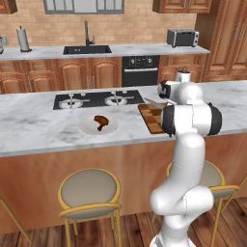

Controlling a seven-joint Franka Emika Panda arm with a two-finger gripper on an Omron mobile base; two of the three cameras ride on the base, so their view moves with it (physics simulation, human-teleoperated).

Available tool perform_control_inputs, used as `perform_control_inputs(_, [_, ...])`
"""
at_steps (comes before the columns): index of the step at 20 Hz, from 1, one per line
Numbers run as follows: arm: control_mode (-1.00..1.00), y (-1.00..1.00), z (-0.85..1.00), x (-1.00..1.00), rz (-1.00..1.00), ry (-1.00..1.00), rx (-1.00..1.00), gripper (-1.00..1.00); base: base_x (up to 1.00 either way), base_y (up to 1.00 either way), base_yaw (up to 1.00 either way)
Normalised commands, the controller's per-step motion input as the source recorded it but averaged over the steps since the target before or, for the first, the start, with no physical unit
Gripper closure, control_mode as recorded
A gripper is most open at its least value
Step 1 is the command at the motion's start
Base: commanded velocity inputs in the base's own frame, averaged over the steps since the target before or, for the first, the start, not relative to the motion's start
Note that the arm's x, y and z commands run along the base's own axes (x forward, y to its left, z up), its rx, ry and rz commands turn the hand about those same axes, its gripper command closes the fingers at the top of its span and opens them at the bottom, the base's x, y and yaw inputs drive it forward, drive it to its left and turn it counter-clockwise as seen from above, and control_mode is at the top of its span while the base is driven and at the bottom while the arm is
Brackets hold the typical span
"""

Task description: Pick up the knife from the drawer and place it on the cutting board. Then place the meat from the plate to the cutting board.

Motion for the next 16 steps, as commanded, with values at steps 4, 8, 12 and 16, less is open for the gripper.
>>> perform_control_inputs(4, [-1.0,0.0,-0.32,0.0,-0.06,0.04,0.0,1.0,0.0,0.0,0.0])
perform_control_inputs(8, [-1.0,0.0,-0.33,-0.19,-0.05,0.06,0.02,1.0,0.0,0.0,0.0])
perform_control_inputs(12, [-1.0,0.0,-0.38,-0.29,-0.05,0.1,0.03,1.0,0.0,0.0,0.0])
perform_control_inputs(16, [-1.0,0.0,-0.52,-0.3,-0.05,0.21,0.04,1.0,0.0,0.0,0.0])
